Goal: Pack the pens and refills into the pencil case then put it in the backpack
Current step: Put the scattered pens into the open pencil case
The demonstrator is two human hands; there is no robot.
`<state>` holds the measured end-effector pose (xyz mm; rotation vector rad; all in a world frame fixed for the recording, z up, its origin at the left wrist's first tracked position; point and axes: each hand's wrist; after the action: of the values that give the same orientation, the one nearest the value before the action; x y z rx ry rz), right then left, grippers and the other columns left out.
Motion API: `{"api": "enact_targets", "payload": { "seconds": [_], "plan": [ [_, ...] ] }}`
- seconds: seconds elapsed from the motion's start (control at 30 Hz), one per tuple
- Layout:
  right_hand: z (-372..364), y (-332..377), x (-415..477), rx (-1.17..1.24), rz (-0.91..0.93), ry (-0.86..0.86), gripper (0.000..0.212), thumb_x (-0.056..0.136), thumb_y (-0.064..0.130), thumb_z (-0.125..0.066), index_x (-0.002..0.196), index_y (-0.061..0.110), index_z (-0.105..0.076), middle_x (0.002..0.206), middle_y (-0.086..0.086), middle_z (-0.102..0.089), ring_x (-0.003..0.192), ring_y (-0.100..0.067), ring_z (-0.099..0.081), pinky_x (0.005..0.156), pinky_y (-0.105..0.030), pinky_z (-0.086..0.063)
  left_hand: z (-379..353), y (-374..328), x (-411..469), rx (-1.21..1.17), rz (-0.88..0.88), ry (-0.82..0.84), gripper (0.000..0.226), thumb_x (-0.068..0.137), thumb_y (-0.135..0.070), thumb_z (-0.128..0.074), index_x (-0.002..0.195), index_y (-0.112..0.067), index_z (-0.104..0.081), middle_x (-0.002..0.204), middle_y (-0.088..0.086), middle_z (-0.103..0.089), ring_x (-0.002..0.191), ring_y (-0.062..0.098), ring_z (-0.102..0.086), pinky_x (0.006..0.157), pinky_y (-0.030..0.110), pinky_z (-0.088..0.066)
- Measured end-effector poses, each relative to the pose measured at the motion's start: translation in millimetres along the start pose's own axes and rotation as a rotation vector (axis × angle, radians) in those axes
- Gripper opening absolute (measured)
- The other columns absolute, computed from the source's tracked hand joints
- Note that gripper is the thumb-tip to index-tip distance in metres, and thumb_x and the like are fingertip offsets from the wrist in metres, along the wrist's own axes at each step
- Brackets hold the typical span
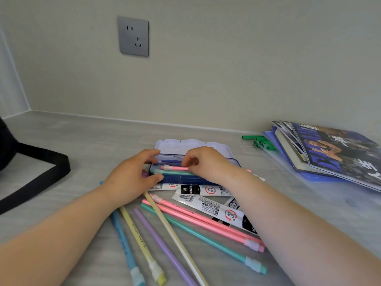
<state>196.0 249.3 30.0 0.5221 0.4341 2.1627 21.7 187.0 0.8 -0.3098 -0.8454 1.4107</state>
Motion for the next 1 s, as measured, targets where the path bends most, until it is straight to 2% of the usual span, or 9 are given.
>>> {"api": "enact_targets", "payload": {
  "seconds": [0.1, 0.17, 0.23, 0.3, 0.47, 0.63, 0.77, 0.9, 1.0],
  "plan": [
    [12.0, -6.5, -8.7, 0.021, -0.066, -0.065, 0.024, 0.078, -0.001, -0.054, 0.097, 0.008, -0.066, 0.102, -0.006, -0.068, 0.086, -0.011, -0.052, 0.071, -0.003, -0.034, -0.6, 0.5, -0.9, -0.004, -0.005, -0.001, 0.053, 0.076, -0.017, -0.067, 0.124, -0.023, -0.046, 0.113, -0.003, -0.058, 0.094, 0.017, -0.056, 0.086, 0.025, -0.041],
    [21.6, -13.6, -14.6, -0.098, -0.115, -0.016, 0.024, 0.078, 0.007, -0.059, 0.101, 0.010, -0.064, 0.111, -0.007, -0.066, 0.099, -0.017, -0.054, 0.082, -0.018, -0.036, -0.7, 0.2, -1.3, 0.000, -0.008, -0.007, 0.049, 0.076, -0.016, -0.067, 0.122, -0.020, -0.050, 0.120, 0.001, -0.059, 0.103, 0.018, -0.056, 0.092, 0.028, -0.043],
    [29.3, -21.3, -19.0, -0.233, -0.172, 0.043, 0.023, 0.079, 0.012, -0.060, 0.101, 0.011, -0.064, 0.112, -0.008, -0.065, 0.102, -0.022, -0.055, 0.076, -0.021, -0.035, -0.9, 0.0, -1.5, 0.005, -0.010, -0.006, 0.047, 0.076, -0.017, -0.066, 0.121, -0.020, -0.051, 0.122, 0.001, -0.059, 0.101, 0.019, -0.057, 0.090, 0.027, -0.042],
    [33.6, -25.6, -21.9, -0.259, -0.215, 0.037, 0.018, 0.079, 0.012, -0.059, 0.095, 0.011, -0.067, 0.107, -0.009, -0.068, 0.090, -0.020, -0.056, 0.065, -0.019, -0.032, -1.0, 0.3, -1.2, 0.009, -0.016, -0.005, 0.048, 0.077, -0.017, -0.066, 0.121, -0.020, -0.050, 0.121, 0.001, -0.059, 0.097, 0.018, -0.057, 0.087, 0.024, -0.041],
    [22.4, -22.9, -17.2, -0.094, -0.195, -0.045, 0.014, 0.078, 0.010, -0.059, 0.086, 0.011, -0.071, 0.095, -0.011, -0.072, 0.077, -0.013, -0.050, 0.059, -0.022, -0.033, -1.1, 0.6, -0.5, 0.011, -0.010, -0.008, 0.048, 0.077, -0.017, -0.066, 0.122, -0.021, -0.050, 0.123, 0.002, -0.059, 0.099, 0.016, -0.054, 0.092, 0.025, -0.040],
    [6.5, -18.7, -9.8, -0.098, -0.149, -0.011, 0.016, 0.080, 0.011, -0.056, 0.083, 0.006, -0.071, 0.096, -0.013, -0.072, 0.077, -0.018, -0.052, 0.066, -0.022, -0.037, -1.1, 0.0, -0.5, 0.026, -0.002, -0.015, 0.047, 0.076, -0.018, -0.067, 0.121, -0.021, -0.051, 0.120, 0.001, -0.059, 0.087, 0.014, -0.052, 0.087, 0.023, -0.038],
    [18.0, -21.1, -22.9, -0.062, -0.107, -0.066, 0.022, 0.083, 0.016, -0.057, 0.102, 0.012, -0.065, 0.103, -0.005, -0.065, 0.086, -0.012, -0.049, 0.076, -0.021, -0.036, -0.8, -1.7, -0.9, 0.054, 0.003, -0.018, 0.045, 0.077, -0.020, -0.066, 0.120, -0.022, -0.052, 0.109, -0.004, -0.056, 0.084, 0.014, -0.051, 0.083, 0.023, -0.037],
    [37.0, -10.7, -57.8, 0.000, -0.068, -0.119, 0.007, 0.080, 0.017, -0.060, 0.082, 0.017, -0.066, 0.073, 0.013, -0.057, 0.061, 0.001, -0.049, 0.055, -0.009, -0.035, -0.8, -4.1, -1.5, 0.100, -0.018, -0.002, 0.038, 0.078, -0.020, -0.064, 0.116, -0.020, -0.055, 0.116, 0.001, -0.057, 0.092, 0.019, -0.056, 0.085, 0.025, -0.039],
    [44.2, 0.4, -94.2, -0.029, -0.042, 0.069, 0.006, 0.074, 0.025, -0.066, 0.070, 0.026, -0.062, 0.061, 0.017, -0.054, 0.055, 0.008, -0.049, 0.056, -0.005, -0.038, 0.5, -6.4, -2.7, 0.169, -0.050, 0.011, 0.034, 0.081, -0.022, -0.060, 0.114, -0.019, -0.057, 0.122, 0.005, -0.057, 0.101, 0.021, -0.055, 0.087, 0.026, -0.038]
  ]
}}
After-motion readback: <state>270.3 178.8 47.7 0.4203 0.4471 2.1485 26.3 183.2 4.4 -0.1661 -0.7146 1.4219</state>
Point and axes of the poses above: each hand's wrist, its own x-axis towards the middle knuckle, its own z-axis out of the back of the hand, y = z × x
